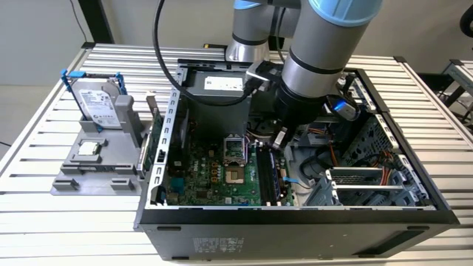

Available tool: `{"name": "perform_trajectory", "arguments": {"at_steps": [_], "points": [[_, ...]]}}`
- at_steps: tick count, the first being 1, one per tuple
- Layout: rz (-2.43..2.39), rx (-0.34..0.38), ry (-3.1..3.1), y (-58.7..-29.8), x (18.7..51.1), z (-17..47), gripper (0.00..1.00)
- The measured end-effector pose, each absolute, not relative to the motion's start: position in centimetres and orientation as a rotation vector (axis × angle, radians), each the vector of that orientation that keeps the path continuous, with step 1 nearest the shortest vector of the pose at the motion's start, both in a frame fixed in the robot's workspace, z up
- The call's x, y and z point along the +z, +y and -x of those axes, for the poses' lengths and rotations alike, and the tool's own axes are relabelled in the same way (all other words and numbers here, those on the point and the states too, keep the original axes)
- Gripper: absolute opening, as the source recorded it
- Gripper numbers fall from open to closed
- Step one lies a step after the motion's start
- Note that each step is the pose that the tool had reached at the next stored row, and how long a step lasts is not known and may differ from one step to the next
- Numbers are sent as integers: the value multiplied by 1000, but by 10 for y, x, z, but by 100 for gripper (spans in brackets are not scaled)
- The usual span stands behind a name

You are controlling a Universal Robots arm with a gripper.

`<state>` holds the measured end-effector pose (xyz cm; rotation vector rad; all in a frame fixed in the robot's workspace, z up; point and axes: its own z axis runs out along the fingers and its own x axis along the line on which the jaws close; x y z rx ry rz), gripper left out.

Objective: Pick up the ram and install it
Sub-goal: 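Press down the ram until it locks into place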

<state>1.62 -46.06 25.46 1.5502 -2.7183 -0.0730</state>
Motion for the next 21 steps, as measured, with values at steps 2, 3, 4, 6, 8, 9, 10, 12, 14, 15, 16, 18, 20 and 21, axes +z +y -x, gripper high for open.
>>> {"name": "perform_trajectory", "arguments": {"at_steps": [2,3,4,6,8,9,10,12,14,15,16,18,20,21], "points": [[-1588,-73,-2695,-460,255,-16,0],[-1607,-73,-2684,-460,255,-16,0],[-1626,-72,-2672,-460,255,-16,0],[-1661,-72,-2649,-459,255,-16,0],[-1693,-72,-2629,-459,255,-16,0],[-1704,-72,-2622,-459,255,-16,0],[-1709,-72,-2618,-458,255,-16,0],[-1710,-71,-2617,-458,255,-16,0],[-1711,-71,-2616,-458,255,-16,0],[-1713,-71,-2615,-458,255,-16,0],[-1719,-71,-2611,-458,255,-16,0],[-1746,-71,-2593,-458,255,-16,0],[-1786,-71,-2565,-458,255,-16,0],[-1806,-71,-2550,-458,255,-16,0]]}}
